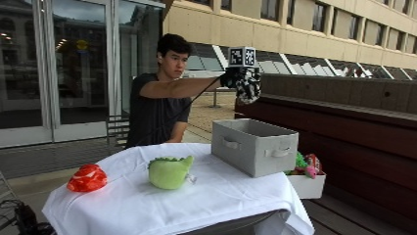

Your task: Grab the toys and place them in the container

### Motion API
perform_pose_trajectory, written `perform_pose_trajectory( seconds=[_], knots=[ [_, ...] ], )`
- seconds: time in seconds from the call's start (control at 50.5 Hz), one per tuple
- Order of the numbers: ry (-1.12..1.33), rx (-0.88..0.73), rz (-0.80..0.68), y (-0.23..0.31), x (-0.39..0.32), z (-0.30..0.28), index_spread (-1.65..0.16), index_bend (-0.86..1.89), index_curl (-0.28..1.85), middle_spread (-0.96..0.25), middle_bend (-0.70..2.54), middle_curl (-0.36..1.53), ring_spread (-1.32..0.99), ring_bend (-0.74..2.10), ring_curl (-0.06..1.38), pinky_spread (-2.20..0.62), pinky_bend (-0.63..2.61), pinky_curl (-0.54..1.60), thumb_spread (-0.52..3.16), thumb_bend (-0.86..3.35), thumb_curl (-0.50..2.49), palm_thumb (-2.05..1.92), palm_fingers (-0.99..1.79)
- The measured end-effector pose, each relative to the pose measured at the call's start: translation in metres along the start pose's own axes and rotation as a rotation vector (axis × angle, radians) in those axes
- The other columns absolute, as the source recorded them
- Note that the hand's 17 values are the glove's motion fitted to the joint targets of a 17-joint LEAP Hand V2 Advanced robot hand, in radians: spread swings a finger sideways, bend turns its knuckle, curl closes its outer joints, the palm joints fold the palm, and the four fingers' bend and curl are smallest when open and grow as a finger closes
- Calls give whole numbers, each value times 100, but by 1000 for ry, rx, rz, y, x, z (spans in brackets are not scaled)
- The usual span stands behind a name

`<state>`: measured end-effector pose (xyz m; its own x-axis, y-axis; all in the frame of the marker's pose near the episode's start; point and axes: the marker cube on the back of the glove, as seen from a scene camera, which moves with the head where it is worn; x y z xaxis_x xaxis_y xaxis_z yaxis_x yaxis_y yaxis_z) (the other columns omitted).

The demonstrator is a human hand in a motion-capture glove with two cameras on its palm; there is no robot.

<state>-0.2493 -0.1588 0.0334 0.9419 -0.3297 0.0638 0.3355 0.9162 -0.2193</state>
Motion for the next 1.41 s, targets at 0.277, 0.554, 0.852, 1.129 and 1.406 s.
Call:
perform_pose_trajectory(
  seconds=[0.277, 0.554, 0.852, 1.129, 1.406],
  knots=[
    [-27, -134, -19, 2, -9, 35, -39, 6, 74, -42, 10, 55, -46, 76, 49, -47, 111, 42, 84, -10, 74, 47, 74],
    [-8, -69, -65, 16, 48, 0, -33, 2, 45, -10, 12, 40, -13, 49, 41, -16, 149, 49, 86, -11, 46, -11, -35],
    [90, -42, 77, 23, 183, -4, -29, 4, 27, -2, 11, 31, 0, 29, 33, 1, 133, 41, 86, -8, 35, -9, -35],
    [124, -89, 229, 43, 299, 44, -28, 6, 20, -2, 16, 29, -2, 18, 32, -1, 97, 30, 87, -7, 30, -8, -37],
    [96, -197, 284, 51, 377, 124, -24, 4, 16, -2, 10, 27, -9, 12, 28, -3, 93, 29, 88, -7, 27, -7, -36]
  ],
)
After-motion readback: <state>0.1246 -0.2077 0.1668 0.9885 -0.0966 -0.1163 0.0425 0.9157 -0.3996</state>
